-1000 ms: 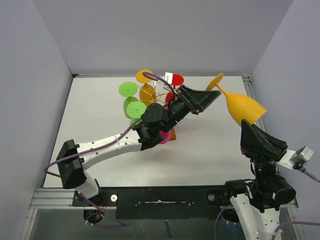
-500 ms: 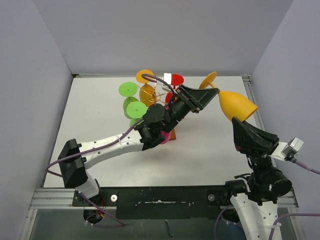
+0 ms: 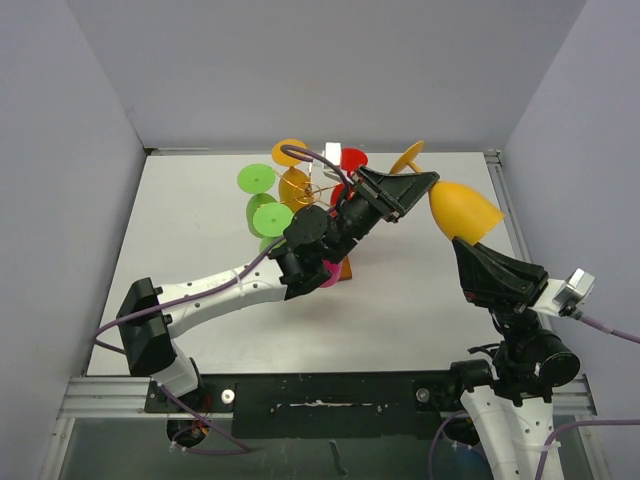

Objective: Place the wine glass upside down on the wine glass rack

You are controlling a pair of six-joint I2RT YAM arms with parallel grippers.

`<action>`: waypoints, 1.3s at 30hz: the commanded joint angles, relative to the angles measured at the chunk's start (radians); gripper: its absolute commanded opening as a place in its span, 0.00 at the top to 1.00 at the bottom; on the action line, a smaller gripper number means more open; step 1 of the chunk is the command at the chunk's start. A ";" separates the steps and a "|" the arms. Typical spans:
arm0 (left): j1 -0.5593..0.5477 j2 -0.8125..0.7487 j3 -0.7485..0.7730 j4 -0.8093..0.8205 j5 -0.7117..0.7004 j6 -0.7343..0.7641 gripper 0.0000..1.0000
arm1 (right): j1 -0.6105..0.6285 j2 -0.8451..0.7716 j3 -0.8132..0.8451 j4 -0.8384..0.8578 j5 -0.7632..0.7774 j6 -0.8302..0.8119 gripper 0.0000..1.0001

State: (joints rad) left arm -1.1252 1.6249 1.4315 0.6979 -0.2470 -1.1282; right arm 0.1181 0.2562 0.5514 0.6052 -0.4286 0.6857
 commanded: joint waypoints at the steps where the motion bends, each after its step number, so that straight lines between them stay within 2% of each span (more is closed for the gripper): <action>1: 0.013 0.001 0.050 0.069 0.002 -0.002 0.85 | 0.004 -0.006 0.000 0.028 -0.104 0.026 1.00; 6: 0.017 0.002 0.065 0.040 0.011 -0.011 1.00 | 0.005 -0.005 0.040 -0.048 -0.106 0.015 0.95; 13: 0.032 -0.006 0.062 0.031 0.016 -0.014 1.00 | 0.005 -0.003 0.093 -0.166 -0.071 0.003 0.78; 16: 0.041 -0.009 0.062 0.029 0.020 -0.001 1.00 | 0.004 -0.014 0.107 -0.201 -0.074 -0.006 0.61; 19: 0.050 -0.017 0.061 0.028 0.019 0.025 1.00 | 0.005 -0.028 0.132 -0.279 -0.068 -0.034 0.47; 25: 0.075 -0.042 0.059 0.008 0.017 0.105 1.00 | 0.004 -0.066 0.209 -0.515 -0.026 -0.134 0.32; 31: 0.079 -0.078 0.057 -0.012 0.020 0.258 1.00 | 0.005 -0.106 0.292 -0.709 -0.029 -0.243 0.22; 39: 0.081 -0.111 0.049 -0.029 0.135 0.545 1.00 | 0.005 -0.047 0.410 -0.756 -0.036 -0.218 0.21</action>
State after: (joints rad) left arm -1.0473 1.5772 1.4433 0.6384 -0.1940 -0.7811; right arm 0.1192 0.1593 0.9047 -0.1215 -0.4706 0.4587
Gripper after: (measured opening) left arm 0.038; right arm 0.795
